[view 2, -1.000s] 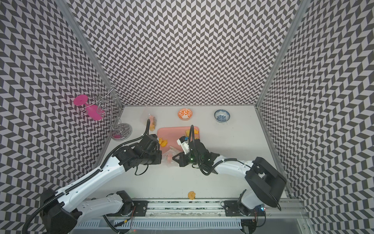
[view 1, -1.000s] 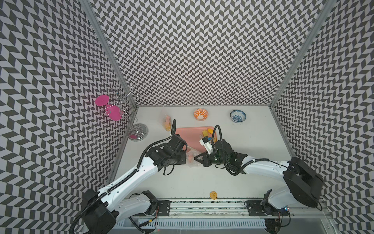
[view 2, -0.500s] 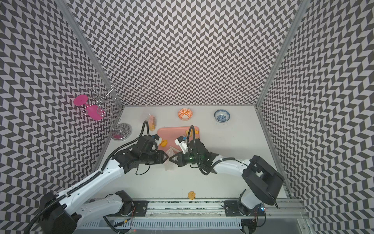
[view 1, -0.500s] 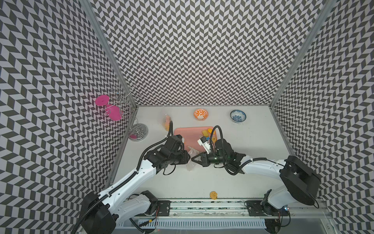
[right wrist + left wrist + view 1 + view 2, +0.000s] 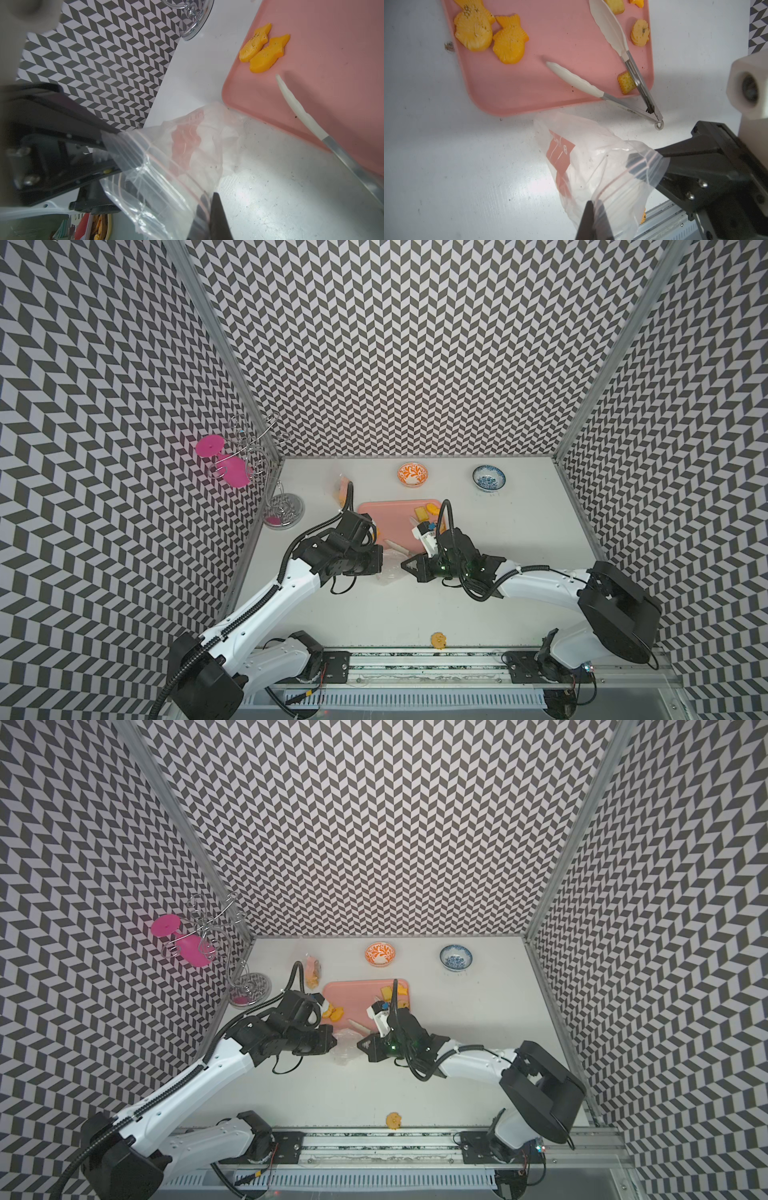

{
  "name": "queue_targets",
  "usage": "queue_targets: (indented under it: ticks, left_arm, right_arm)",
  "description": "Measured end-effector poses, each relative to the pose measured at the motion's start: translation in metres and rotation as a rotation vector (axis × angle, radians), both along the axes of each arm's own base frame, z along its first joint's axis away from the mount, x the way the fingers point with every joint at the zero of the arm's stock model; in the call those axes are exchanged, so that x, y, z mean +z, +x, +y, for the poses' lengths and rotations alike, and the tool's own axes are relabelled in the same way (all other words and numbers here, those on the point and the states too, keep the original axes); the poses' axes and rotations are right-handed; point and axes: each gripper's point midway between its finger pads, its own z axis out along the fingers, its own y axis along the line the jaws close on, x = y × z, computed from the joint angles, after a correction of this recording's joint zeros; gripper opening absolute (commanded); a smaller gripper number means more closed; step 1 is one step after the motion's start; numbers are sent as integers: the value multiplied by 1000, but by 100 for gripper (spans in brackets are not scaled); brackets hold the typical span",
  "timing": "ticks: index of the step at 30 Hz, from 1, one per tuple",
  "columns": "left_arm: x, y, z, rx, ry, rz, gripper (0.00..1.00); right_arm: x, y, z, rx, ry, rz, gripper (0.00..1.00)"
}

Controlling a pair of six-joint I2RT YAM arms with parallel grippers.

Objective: Put the cookies into a resealable bag to prevent moisture
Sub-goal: Open the ziploc bag at the center of the board.

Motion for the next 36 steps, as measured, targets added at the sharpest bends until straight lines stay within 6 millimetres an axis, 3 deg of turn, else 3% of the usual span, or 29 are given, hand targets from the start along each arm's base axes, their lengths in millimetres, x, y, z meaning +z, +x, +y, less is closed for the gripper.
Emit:
queue_targets:
  ticks: [4,9,13,18,23,30,36]
  left_arm:
    - [-13,-14,2,-3,-1,68,0]
    - [-52,-37,4,-14,1,192,0]
    - [-65,-33,0,-15,-23,228,0]
    - [-70,-17,-7,-11,-86,237,0]
    - [-80,-8,-11,-19,-113,266,0]
    - [-81,1,-18,-39,-167,276,0]
    - [-78,5,-18,-48,-196,278,0]
  right_arm:
    - [-6,2,6,13,-41,-21,0]
    - [-40,-5,10,56,-160,-35,0]
    - [-59,-7,7,98,-221,-70,1]
    - [-64,-6,4,139,-245,-145,23]
    - [-57,-5,0,171,-243,-235,37]
    - [-13,0,-6,161,-208,-385,60]
    - [13,13,-45,66,-311,-538,83]
